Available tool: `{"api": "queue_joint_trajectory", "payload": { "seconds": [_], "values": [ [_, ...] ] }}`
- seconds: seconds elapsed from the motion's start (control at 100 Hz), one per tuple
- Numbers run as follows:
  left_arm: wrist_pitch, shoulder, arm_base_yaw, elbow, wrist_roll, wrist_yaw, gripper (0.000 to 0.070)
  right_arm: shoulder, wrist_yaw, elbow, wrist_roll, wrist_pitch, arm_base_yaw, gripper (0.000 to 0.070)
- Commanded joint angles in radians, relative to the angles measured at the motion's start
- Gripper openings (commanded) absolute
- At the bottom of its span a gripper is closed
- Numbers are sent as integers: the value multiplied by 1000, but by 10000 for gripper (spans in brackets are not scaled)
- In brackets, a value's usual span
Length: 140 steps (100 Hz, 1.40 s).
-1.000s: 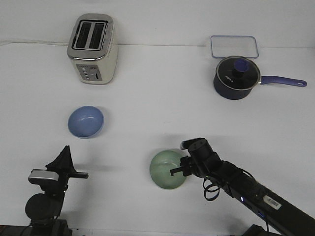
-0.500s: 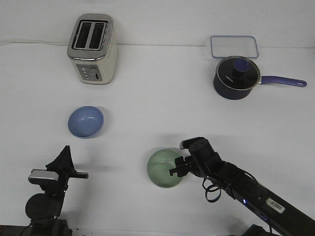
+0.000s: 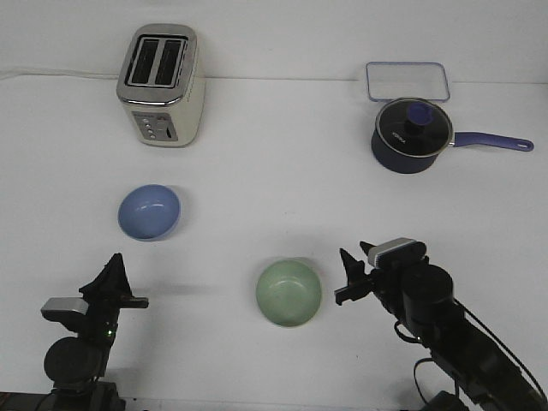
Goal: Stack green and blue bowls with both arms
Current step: 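Open the right gripper and withdraw it from the green bowl, then reach the left gripper to the blue bowl and grasp its rim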
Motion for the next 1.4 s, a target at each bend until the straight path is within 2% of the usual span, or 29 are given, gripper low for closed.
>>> {"api": "queue_joint_trajectory", "payload": {
  "seconds": [0.0,0.09,0.23,0.36,0.49,0.63,0.67,0.71,0.78,0.82,1.12,1.39],
  "values": [
    [12,0,0,10,-132,0,12,-50,48,-13,-48,11,8,290],
    [-10,0,0,40,-170,0,12,-143,108,-69,-54,21,8,290],
    [-116,26,0,132,-164,-34,12,-289,168,-192,-59,61,8,289],
    [-227,134,1,259,-103,-79,12,-379,192,-275,-52,63,8,289],
    [-260,308,1,383,-19,-86,12,-414,192,-313,-52,56,8,289],
    [-311,525,8,513,-8,-87,30,-412,191,-314,-61,31,8,289],
    [-330,581,14,545,-8,-87,87,-412,191,-314,-64,25,8,290],
    [-351,649,19,583,-8,-87,229,-412,191,-314,-64,22,8,289],
    [-374,747,29,637,-8,-86,518,-413,190,-314,-64,20,8,290],
    [-383,796,35,666,-8,-86,596,-413,190,-314,-64,20,8,290],
    [-392,1096,114,816,-8,-71,581,-413,179,-314,-63,20,8,290],
    [-398,1335,179,830,-8,65,581,-413,180,-314,-63,18,8,290]
  ]
}}
